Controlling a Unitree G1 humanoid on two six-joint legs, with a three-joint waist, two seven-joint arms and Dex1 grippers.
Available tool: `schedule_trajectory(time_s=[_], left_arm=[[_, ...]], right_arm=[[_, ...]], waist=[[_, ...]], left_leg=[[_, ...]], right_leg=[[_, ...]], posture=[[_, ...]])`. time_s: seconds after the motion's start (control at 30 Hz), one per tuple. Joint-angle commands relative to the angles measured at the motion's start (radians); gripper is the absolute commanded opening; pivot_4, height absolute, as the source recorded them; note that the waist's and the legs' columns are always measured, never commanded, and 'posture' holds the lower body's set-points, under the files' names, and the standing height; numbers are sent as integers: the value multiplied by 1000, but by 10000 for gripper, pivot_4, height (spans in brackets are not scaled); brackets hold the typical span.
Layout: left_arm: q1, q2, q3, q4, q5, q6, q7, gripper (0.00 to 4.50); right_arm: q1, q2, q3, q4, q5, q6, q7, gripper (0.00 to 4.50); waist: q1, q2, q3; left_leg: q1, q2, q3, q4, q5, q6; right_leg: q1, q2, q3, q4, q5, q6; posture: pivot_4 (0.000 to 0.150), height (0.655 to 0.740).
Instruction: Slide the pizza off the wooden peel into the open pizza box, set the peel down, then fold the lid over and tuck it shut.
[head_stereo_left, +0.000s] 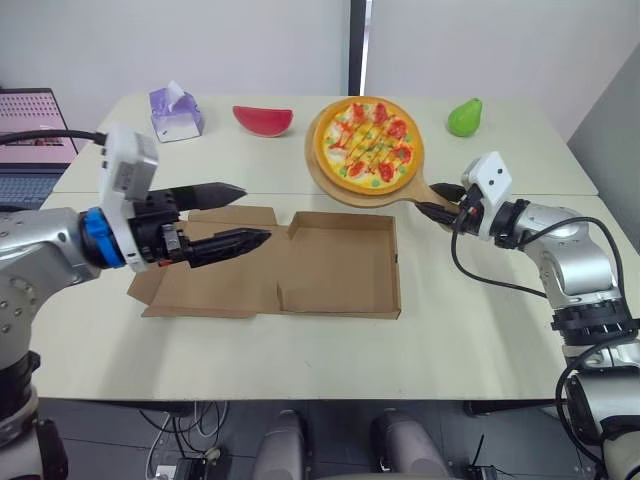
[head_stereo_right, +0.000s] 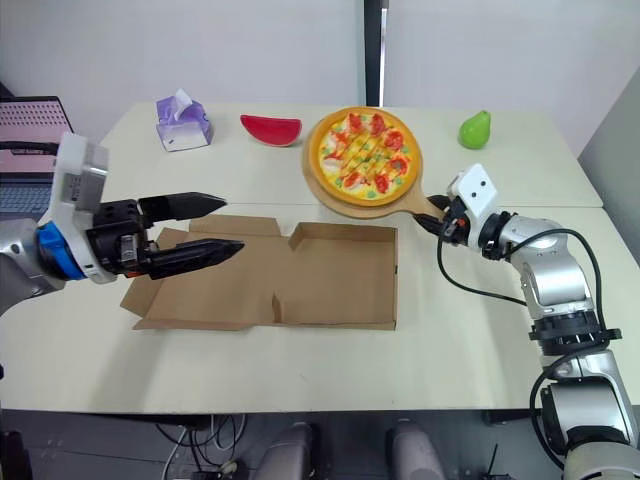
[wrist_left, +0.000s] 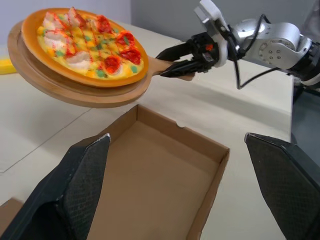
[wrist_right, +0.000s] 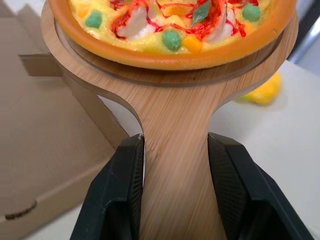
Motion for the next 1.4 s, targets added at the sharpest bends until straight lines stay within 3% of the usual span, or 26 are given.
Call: schedule_trajectory(time_s=[0.03,0.53,1.4], left_arm=[[42,32,72,-43,-14,0,22,45000],[60,78,80,-41,-67,-5,40,45000],[32,79,13,3,-20,-60,-20,45000]], right_arm=[[-50,7,-8,15,-3,-114,47,16115],[-64,40,20,193,-143,-449,40,16115],[-126,42,13,246,-216,-614,-28,16114]], waist=[[4,0,0],[10,0,0],[10,0,0]], left_leg=[[0,0,0,0,0,0],[0,0,0,0,0,0],[0,0,0,0,0,0]], right_leg=[[0,0,0,0,0,0],[0,0,0,0,0,0],[0,0,0,0,0,0]], posture=[[1500,7400],[1500,7400],[1500,7400]])
